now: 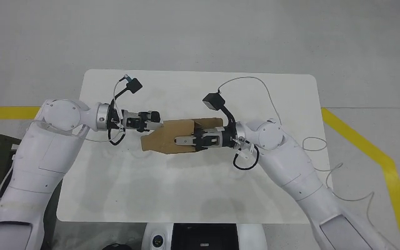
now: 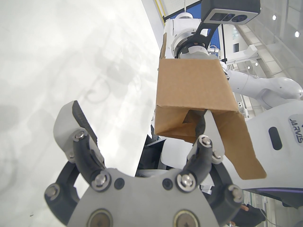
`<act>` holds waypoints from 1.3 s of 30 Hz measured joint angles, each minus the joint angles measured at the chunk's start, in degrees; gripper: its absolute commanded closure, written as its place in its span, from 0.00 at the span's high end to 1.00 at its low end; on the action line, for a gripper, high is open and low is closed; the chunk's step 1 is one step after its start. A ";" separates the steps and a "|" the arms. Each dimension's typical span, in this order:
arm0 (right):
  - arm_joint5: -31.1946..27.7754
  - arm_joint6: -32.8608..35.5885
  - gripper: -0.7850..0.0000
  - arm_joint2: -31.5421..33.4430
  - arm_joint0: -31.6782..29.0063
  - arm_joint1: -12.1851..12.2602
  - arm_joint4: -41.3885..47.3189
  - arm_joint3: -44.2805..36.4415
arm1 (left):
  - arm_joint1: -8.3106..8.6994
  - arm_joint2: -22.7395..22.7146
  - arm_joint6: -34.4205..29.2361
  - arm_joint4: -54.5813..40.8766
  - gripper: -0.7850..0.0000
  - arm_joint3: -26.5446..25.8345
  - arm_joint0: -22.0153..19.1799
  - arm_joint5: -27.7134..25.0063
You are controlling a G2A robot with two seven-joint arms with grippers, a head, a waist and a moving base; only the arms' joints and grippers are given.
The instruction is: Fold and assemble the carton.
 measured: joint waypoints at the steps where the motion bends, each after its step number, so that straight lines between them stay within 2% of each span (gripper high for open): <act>1: -0.01 0.01 0.00 -0.02 0.03 -0.02 0.01 0.04 | -0.02 0.07 -0.03 -0.03 1.00 0.14 -0.04 -0.06; 10: -0.15 0.14 0.00 0.17 -0.02 -0.13 0.17 0.39 | 0.05 -0.34 -0.17 -0.35 1.00 0.92 -0.35 -0.22; 17: 0.46 -0.09 0.00 2.35 -0.55 0.59 -2.78 2.32 | 0.55 -2.47 0.31 -0.61 1.00 1.53 0.05 -0.36; 24: 1.76 -1.16 0.00 4.43 -1.95 1.41 -5.75 3.01 | 0.99 -4.60 1.07 -1.96 1.00 -0.54 0.73 -0.08; 32: 2.61 -2.34 0.00 4.39 -2.65 1.50 -6.85 2.44 | 0.72 -1.67 -1.58 1.60 1.00 -5.32 -0.08 -0.06; 39: 2.44 -2.54 0.00 5.03 -2.52 1.65 -6.62 1.49 | 0.88 -1.05 -1.39 6.24 1.00 -2.94 -0.77 1.02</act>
